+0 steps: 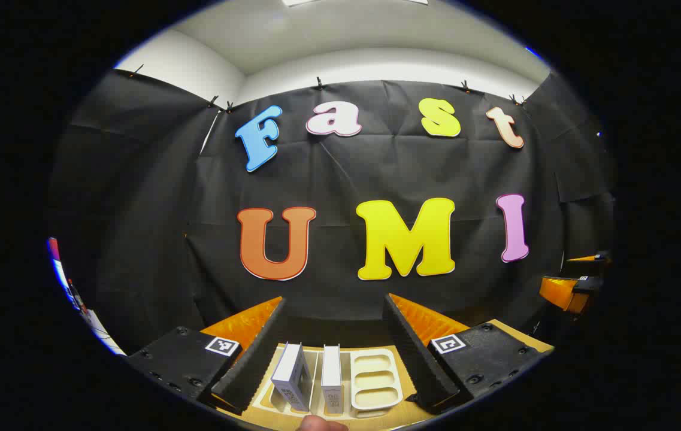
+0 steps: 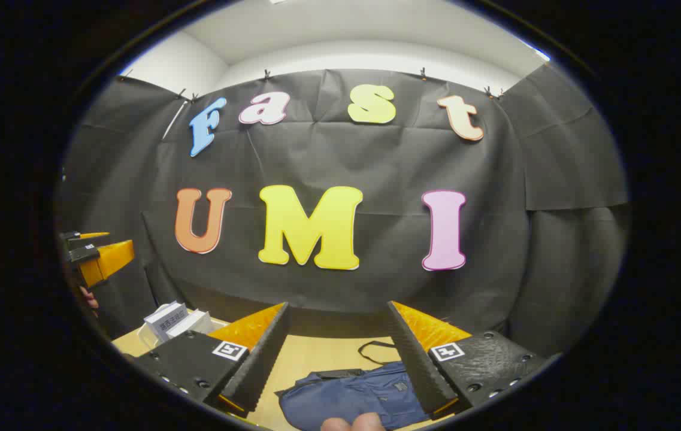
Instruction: Open the schoolbag, grab two books from the bookshelf and put them into the schoolbag.
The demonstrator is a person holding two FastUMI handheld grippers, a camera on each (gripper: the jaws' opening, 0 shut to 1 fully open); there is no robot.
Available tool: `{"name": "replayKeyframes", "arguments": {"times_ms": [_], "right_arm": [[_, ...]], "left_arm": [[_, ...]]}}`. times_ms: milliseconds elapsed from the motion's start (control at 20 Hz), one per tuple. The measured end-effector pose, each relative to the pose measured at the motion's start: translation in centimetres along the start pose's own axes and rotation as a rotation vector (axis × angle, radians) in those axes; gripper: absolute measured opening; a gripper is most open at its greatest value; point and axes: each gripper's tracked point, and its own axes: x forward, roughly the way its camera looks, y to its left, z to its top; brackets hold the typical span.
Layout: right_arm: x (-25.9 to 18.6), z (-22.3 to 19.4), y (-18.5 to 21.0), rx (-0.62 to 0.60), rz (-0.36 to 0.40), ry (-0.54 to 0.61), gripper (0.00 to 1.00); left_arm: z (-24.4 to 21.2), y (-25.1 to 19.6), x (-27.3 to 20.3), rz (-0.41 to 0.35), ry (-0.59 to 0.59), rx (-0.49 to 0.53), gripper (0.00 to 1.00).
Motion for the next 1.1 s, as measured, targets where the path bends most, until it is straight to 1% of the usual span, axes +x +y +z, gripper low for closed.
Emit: {"name": "replayKeyframes", "arguments": {"times_ms": [200, 250, 300, 350, 400, 450, 500, 550, 950, 1100], "right_arm": [[-0.5, 0.3, 0.2, 0.016, -0.009, -0.01, 0.95], [-0.6, 0.5, 0.3, 0.018, -0.01, -0.013, 0.95], [-0.9, 0.5, 0.4, 0.02, -0.011, -0.015, 0.95], [-1.0, 0.5, 0.4, 0.022, -0.012, -0.016, 0.95], [-1.2, 0.4, 0.5, 0.023, -0.01, -0.014, 0.97], [-1.4, 0.3, 0.7, 0.022, -0.008, -0.01, 0.95], [-1.6, 0.2, 0.8, 0.019, -0.007, -0.006, 0.97], [-1.8, 0.1, 0.7, 0.017, -0.007, -0.003, 0.95], [-2.9, -0.3, -0.2, 0.015, -0.031, 0.017, 0.95], [-2.9, -0.6, -0.5, -0.002, -0.042, 0.028, 0.95]], "left_arm": [[-0.1, -0.1, -0.1, -0.011, 0.013, 0.012, 1.0], [-0.1, 0.0, -0.2, -0.011, 0.015, 0.018, 0.94], [0.0, 0.0, -0.4, -0.009, 0.015, 0.022, 0.94], [0.2, -0.1, -0.5, -0.009, 0.016, 0.022, 1.0], [0.2, -0.2, -0.6, -0.01, 0.015, 0.021, 1.0], [0.2, -0.2, -0.7, -0.01, 0.014, 0.02, 1.0], [0.3, -0.3, -0.9, -0.011, 0.013, 0.018, 1.0], [0.3, -0.3, -1.2, -0.012, 0.014, 0.017, 1.0], [0.3, -0.4, -2.3, -0.012, 0.026, 0.007, 1.0], [0.2, -0.4, -2.3, -0.011, 0.03, 0.004, 1.0]]}}
